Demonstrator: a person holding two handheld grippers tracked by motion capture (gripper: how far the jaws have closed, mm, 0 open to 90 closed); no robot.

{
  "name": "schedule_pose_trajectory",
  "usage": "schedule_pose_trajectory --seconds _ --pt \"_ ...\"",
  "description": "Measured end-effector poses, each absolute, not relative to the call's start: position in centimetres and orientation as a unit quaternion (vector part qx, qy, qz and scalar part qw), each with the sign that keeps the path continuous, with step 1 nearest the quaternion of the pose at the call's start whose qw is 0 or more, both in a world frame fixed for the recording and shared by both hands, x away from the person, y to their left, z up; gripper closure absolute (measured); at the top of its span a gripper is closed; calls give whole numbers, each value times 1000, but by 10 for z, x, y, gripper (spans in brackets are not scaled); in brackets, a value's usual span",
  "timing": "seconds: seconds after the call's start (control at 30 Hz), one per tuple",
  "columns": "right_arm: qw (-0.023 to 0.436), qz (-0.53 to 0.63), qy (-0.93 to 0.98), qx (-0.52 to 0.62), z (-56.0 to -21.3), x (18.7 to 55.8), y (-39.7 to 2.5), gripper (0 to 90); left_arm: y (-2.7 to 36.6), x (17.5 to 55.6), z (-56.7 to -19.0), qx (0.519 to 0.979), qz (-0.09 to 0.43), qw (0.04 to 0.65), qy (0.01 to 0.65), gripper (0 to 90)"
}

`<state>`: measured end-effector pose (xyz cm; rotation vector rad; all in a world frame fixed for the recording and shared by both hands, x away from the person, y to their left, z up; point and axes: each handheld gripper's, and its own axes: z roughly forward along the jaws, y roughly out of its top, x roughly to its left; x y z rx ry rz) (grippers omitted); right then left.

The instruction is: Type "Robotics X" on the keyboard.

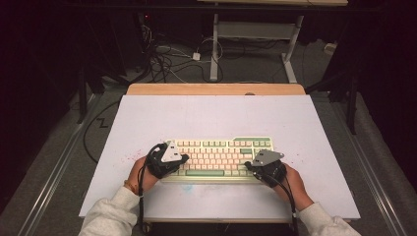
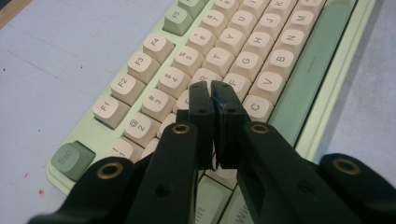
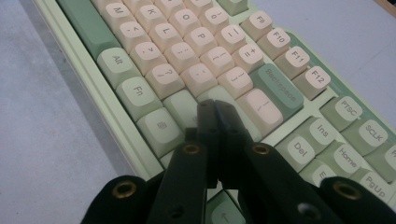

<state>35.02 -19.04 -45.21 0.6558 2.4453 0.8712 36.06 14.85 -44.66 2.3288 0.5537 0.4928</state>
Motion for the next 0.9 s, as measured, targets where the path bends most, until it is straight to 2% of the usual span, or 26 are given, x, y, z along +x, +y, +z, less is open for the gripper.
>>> schedule_pose_trajectory --seconds 0.9 --pt "231 315 889 238 -452 350 -190 900 142 356 -459 902 165 338 210 869"
